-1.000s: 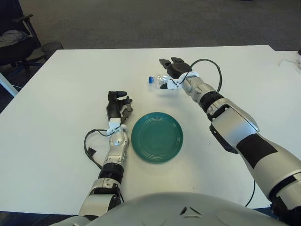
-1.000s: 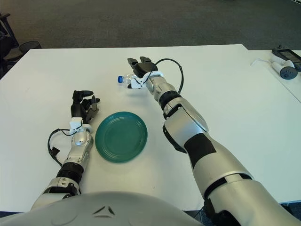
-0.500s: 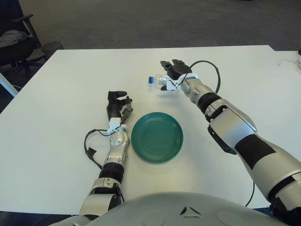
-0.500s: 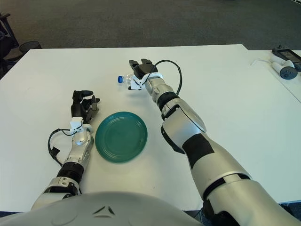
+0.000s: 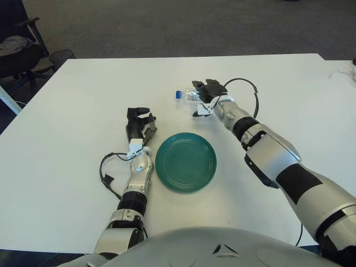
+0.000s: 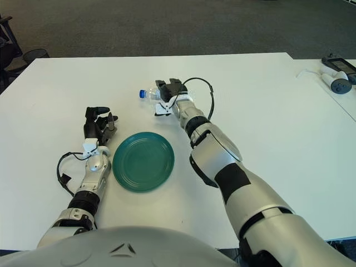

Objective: Put the bottle into the plate.

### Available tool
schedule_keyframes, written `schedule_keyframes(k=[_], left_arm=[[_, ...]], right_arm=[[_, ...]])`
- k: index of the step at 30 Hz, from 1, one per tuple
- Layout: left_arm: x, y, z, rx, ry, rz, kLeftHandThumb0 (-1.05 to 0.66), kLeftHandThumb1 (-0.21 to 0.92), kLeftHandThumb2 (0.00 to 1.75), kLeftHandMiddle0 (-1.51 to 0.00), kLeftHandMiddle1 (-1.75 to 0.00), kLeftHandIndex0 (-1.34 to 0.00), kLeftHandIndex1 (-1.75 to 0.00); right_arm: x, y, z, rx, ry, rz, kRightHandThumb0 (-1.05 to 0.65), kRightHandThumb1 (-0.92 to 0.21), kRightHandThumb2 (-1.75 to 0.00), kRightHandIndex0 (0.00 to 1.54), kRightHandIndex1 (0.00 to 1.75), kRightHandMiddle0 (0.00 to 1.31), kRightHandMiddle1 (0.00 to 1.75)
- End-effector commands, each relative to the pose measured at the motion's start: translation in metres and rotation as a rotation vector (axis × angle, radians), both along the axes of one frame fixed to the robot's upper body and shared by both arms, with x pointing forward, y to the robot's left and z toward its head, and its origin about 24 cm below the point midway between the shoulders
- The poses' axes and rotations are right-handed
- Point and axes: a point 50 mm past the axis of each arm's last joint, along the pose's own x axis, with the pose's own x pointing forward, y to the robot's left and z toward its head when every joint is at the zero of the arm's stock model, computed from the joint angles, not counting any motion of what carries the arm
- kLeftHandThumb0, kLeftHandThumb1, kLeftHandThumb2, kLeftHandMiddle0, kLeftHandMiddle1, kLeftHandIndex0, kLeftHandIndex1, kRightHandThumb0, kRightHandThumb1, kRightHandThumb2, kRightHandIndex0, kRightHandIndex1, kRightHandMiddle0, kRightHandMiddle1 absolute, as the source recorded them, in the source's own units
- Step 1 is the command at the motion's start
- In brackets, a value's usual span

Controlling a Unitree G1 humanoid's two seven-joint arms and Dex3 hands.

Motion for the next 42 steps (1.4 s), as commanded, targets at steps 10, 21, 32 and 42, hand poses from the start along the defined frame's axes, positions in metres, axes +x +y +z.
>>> schedule_keyframes(k=[10,21,32,42], left_arm=[[-0.030,0.002,-0.040,-0.002,0.200,0.025,-0.36,0.82,0.67,-0.61,-1.18,-0.25,-1.75],[-0.030,0.003,-0.041,-0.013,0.194,0.035,-0.36,0.81,0.68,-0.62,-1.18,-0.26,-1.75],[-0.029,0.003,-0.041,-0.010,0.192,0.035,-0.36,0.80,0.69,-0.62,-1.18,-0.26,-1.75],[-0.029,0.003,-0.040,-0.013,0.187,0.028,-0.36,0.80,0.69,-0.62,-1.18,-0.26,-1.75]], right_arm=[[-0.013,-0.005,-0.027,-0.037,0.121,-0.025,-1.00,-0.92,-0.34,0.00,0.00,0.00,0.00],[-0.023,-0.009,-0.044,-0.076,0.172,-0.022,-0.95,-0.92,-0.39,0.00,0.00,0.00,0.00],[-0.027,-0.011,-0.051,-0.119,0.186,-0.002,-0.93,-0.92,-0.41,0.00,0.00,0.00,0.00],[-0.029,-0.013,-0.053,-0.147,0.185,0.014,-0.92,-0.92,-0.42,0.00,0.00,0.01,0.01]])
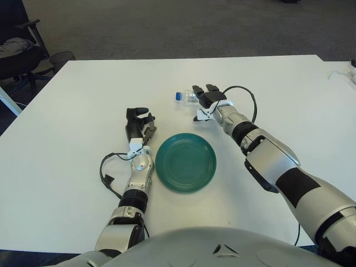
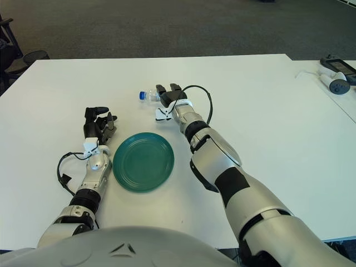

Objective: Put the bottle into the plate.

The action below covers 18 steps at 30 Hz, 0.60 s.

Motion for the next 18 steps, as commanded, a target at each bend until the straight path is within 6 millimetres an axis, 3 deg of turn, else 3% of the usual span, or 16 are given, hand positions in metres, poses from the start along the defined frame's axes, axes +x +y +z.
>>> schedule_keyframes(k=[1,10,18], left_arm=[[-0.0314,0.0022,-0.0374,-0.006,0.183,0.006,-0.36,0.81,0.69,-0.62,-1.18,-0.26,-1.75],[-0.0345,0.0010,-0.0357,-0.006,0.177,0.005,-0.36,0.81,0.68,-0.62,-1.18,-0.26,-1.75],[-0.0369,0.0011,-0.0326,-0.011,0.177,0.016,-0.36,0.81,0.68,-0.61,-1.18,-0.26,-1.75]], right_arm=[[-0.0219,-0.0132,-0.0409,-0.078,0.168,-0.011,-0.92,-0.92,-0.42,0.00,0.00,0.01,0.01],[-0.0204,-0.0201,-0.0396,-0.109,0.167,0.034,-0.88,-0.92,-0.38,0.04,0.02,0.03,0.03],[-0.0206,-0.0227,-0.0354,-0.144,0.166,0.164,-0.87,-0.92,-0.34,0.10,0.02,0.00,0.27]])
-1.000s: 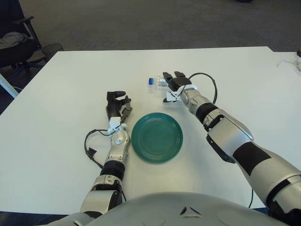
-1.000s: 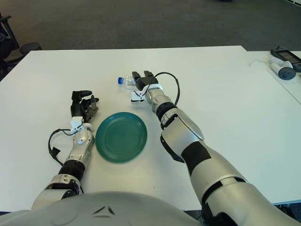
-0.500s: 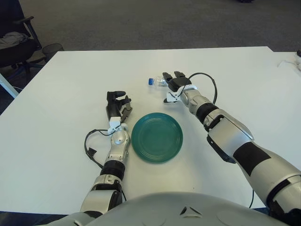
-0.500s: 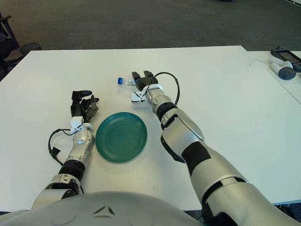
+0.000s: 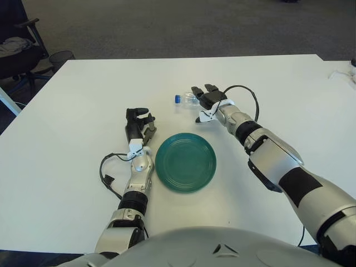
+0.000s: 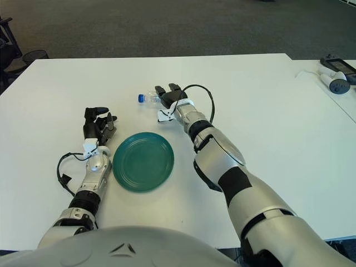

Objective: Put the bottle into the plate.

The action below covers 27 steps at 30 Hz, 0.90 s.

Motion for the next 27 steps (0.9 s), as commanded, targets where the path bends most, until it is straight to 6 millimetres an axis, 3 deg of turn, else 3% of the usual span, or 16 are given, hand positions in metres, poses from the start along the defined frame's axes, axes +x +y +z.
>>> schedule_keyframes(k=[1,14,27], left_arm=[[-0.031,0.001,-0.034,-0.008,0.178,0.011,-0.36,0.81,0.68,-0.61,-1.18,-0.26,-1.75],[-0.035,0.000,-0.029,-0.005,0.192,0.011,-0.36,0.81,0.69,-0.62,-1.19,-0.26,-1.75],[-0.036,0.001,-0.026,0.003,0.194,0.000,-0.36,0.81,0.67,-0.62,-1.19,-0.26,-1.75]], right_arm=[[-0.020,-0.015,-0.036,-0.108,0.172,0.047,-0.86,-0.92,-0.34,0.11,0.02,0.00,0.30],[-0.026,-0.030,-0.039,-0.112,0.179,0.157,-0.80,-0.92,-0.29,0.15,0.03,0.00,0.28],[-0.034,-0.044,-0.029,-0.083,0.194,0.356,-0.81,-0.92,-0.27,0.16,0.03,0.00,0.30]])
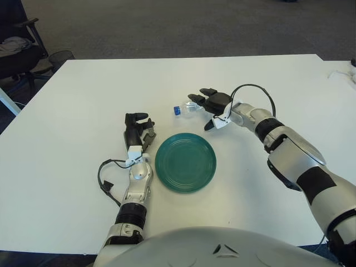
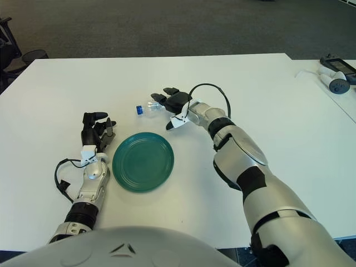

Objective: Put the bottle into the plate.

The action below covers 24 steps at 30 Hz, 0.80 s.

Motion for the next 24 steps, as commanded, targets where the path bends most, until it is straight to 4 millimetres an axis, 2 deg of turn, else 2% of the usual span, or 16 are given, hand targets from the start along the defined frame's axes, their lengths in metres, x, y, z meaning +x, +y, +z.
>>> schedule_keyframes(k=[1,7,24], left_arm=[[-0.019,-0.001,-0.025,-0.011,0.141,-0.002,-0.36,0.81,0.67,-0.62,-1.19,-0.26,-1.75],[-0.018,0.000,-0.024,-0.009,0.140,-0.005,-0.36,0.80,0.69,-0.61,-1.19,-0.26,-1.75],[-0.017,0.002,-0.024,-0.013,0.134,-0.005,-0.36,0.80,0.69,-0.62,-1.19,-0.26,-1.75]], right_arm=[[-0.020,-0.015,-0.033,-0.116,0.143,0.040,-0.82,-0.92,-0.27,0.17,0.03,0.00,0.31],[-0.015,-0.015,-0.011,-0.079,0.142,0.102,-0.82,-0.92,-0.30,0.20,0.04,0.00,0.38],[-0.015,-0.022,-0.015,-0.113,0.136,0.087,-0.84,-0.92,-0.34,0.22,0.04,0.00,0.44]])
